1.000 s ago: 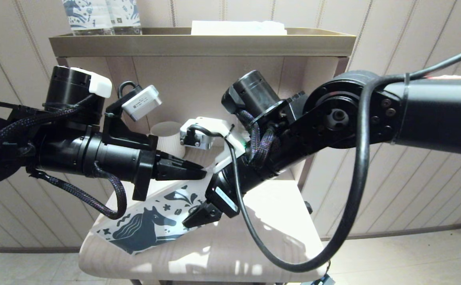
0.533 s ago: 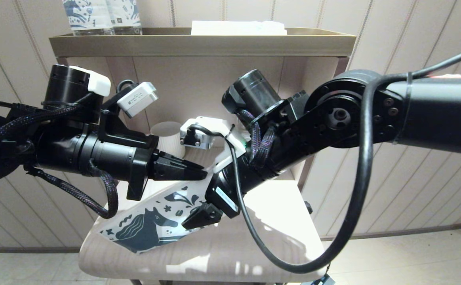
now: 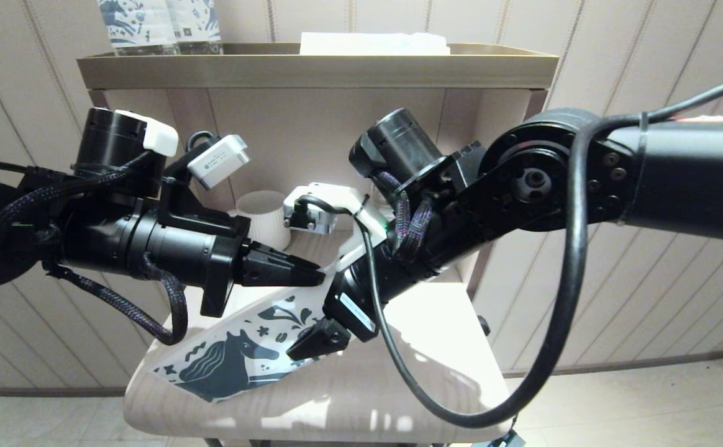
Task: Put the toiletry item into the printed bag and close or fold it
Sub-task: Hand it to the other hand
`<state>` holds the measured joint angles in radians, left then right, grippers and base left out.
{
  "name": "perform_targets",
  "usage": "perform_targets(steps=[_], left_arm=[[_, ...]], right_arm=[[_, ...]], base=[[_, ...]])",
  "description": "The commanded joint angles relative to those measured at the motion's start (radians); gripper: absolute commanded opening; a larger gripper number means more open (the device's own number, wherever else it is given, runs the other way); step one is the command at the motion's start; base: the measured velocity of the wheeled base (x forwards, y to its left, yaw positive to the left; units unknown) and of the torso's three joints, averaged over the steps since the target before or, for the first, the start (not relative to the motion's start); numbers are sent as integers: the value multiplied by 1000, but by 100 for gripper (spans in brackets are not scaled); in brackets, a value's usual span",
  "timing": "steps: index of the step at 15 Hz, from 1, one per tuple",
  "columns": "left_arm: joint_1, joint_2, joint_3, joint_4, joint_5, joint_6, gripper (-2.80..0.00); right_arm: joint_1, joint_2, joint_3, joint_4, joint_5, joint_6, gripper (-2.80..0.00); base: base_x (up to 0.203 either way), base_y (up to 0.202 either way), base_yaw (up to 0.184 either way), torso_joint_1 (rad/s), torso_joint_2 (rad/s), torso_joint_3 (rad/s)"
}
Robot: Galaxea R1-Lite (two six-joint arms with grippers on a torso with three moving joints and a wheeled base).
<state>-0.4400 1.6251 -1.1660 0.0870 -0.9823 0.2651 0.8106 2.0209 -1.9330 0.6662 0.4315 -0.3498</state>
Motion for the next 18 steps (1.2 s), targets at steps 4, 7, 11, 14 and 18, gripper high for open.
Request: perform_targets(steps=[4,7,11,14,18], left_arm=[[0,1,0,0,-6,2,-280],[0,-1,0,0,-6,2,-280],[0,-2,0,0,-6,2,-280],[0,-4,0,0,-6,2,-280],[0,-4,0,0,-6,2,-280]], right_arm=[[-1,1,0,1,3,-1,0],[-1,-1,0,4,0,0,0],[2,1,-1,-3,-4,0,0],[2,2,-1,6,-5,-4,-280],[1,4,-1,-3,-4,0,-280]], base=[[0,0,0,0,0,0],[0,0,0,0,0,0],[0,0,0,0,0,0],[0,0,0,0,0,0],[0,0,0,0,0,0]])
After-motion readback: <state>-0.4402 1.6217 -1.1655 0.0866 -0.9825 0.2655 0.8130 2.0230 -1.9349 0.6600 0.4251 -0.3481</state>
